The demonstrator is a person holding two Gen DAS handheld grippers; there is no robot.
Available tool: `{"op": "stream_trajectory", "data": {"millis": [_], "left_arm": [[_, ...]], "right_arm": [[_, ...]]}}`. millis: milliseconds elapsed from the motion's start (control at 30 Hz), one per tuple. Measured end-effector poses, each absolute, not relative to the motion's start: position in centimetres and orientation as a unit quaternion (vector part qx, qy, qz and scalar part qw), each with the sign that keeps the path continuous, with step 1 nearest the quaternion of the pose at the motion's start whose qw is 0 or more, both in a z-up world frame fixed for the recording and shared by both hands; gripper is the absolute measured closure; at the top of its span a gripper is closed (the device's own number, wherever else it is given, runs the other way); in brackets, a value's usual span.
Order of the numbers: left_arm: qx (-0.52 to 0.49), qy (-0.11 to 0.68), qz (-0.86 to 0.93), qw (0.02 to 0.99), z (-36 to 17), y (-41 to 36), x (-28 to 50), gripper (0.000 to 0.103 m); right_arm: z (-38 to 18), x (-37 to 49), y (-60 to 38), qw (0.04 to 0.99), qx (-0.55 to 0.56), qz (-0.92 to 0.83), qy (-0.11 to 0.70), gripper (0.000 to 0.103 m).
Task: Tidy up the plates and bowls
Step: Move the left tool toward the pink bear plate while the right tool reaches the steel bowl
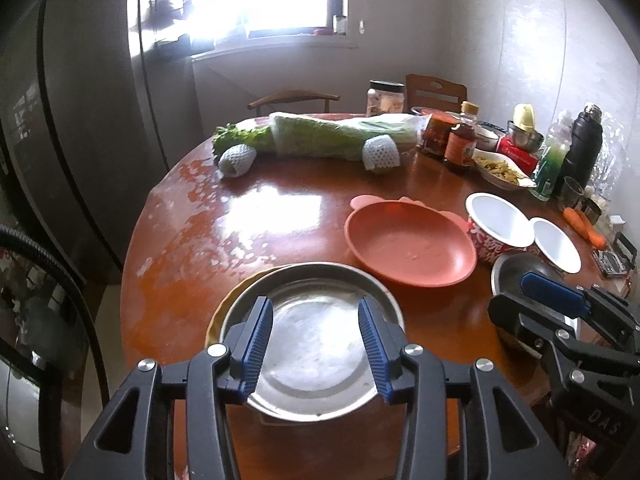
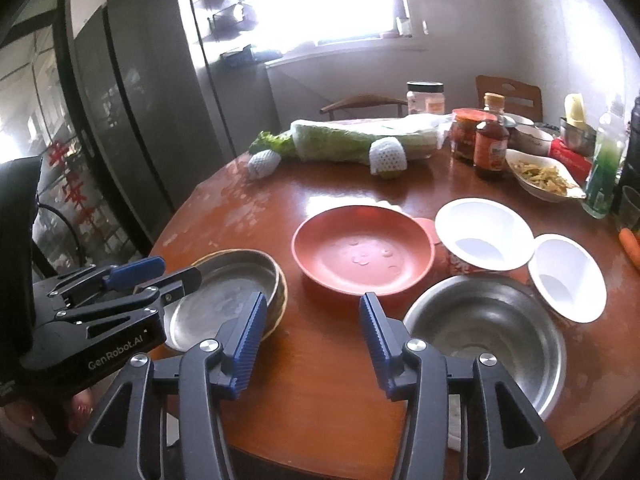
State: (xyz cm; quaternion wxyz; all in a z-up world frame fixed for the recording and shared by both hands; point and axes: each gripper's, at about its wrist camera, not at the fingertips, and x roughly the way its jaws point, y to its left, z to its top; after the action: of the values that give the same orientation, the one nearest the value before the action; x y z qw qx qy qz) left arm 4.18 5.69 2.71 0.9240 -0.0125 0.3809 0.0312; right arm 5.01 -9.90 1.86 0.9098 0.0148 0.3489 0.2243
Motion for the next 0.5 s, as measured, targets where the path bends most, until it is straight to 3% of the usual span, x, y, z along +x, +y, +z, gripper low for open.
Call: {"op": "stream_trajectory", "data": {"millis": [167,333,500], "left_arm": [[0.000,0.374,0.021,0.927,3.5,4.3,4.8,0.057],[0.007,0.372,0.007,0.928,4.1,3.2,6.0,0.056],[0.016,0.374,0.000,0.927,4.5,3.0,7.4,0.056]], "right_arm": [[2.3,5.2,-11.3,0.913,0.026,0.219,0.343,0.045],[2.6,5.6,-12.2,0.915,0.036,0.226,0.333,0.030],[2.3,6.8,-11.9,0.912,0.032,0.222,0.343,0.029]]}}
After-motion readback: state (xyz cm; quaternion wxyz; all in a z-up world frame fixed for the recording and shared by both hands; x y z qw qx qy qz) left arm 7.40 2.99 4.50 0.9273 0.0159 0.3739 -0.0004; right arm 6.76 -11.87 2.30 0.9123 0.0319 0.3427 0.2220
